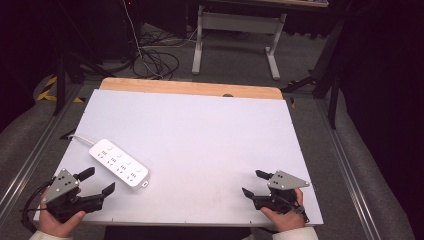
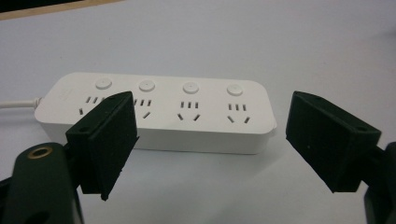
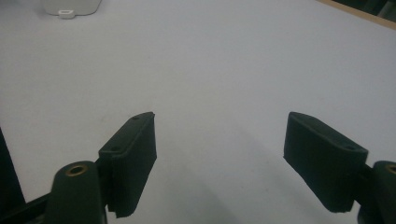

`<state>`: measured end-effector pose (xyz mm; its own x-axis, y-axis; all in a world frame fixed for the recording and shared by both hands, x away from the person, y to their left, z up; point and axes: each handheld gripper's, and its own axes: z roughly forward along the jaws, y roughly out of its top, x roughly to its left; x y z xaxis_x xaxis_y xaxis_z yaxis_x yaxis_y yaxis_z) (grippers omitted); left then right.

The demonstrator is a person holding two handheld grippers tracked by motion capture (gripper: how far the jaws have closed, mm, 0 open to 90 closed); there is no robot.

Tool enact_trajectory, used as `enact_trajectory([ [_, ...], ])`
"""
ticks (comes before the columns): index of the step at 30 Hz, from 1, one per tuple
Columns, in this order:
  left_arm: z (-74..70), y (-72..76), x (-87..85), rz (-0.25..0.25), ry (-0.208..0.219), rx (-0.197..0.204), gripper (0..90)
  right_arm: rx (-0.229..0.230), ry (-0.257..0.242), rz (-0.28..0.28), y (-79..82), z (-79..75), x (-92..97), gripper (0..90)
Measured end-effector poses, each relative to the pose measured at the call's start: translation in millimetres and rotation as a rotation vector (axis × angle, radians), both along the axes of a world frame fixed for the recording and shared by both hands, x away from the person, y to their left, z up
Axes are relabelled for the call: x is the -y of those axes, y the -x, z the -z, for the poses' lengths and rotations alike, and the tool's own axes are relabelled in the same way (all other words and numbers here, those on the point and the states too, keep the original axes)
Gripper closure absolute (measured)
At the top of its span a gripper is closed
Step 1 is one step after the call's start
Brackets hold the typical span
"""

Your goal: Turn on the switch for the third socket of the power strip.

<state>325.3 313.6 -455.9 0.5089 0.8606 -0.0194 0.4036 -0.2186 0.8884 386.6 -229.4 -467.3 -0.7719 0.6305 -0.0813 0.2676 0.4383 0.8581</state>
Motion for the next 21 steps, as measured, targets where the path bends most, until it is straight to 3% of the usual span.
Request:
enact_trajectory([
  [12,-7.3,2.2,3.1,-0.004,-0.047,0.010,19.0,-0.008,0.003,0.008,-0.3,0.0,0.4,26.3],
  [15,-11.2,1.4,1.2,-0.006,-0.022,-0.004,19.6,-0.009,0.005,0.006,-0.3,0.0,0.0,26.4],
  [21,-17.5,-4.7,4.6,0.001,-0.040,-0.027,20.8,-0.007,0.010,-0.002,-0.2,-0.2,-0.7,26.4],
])
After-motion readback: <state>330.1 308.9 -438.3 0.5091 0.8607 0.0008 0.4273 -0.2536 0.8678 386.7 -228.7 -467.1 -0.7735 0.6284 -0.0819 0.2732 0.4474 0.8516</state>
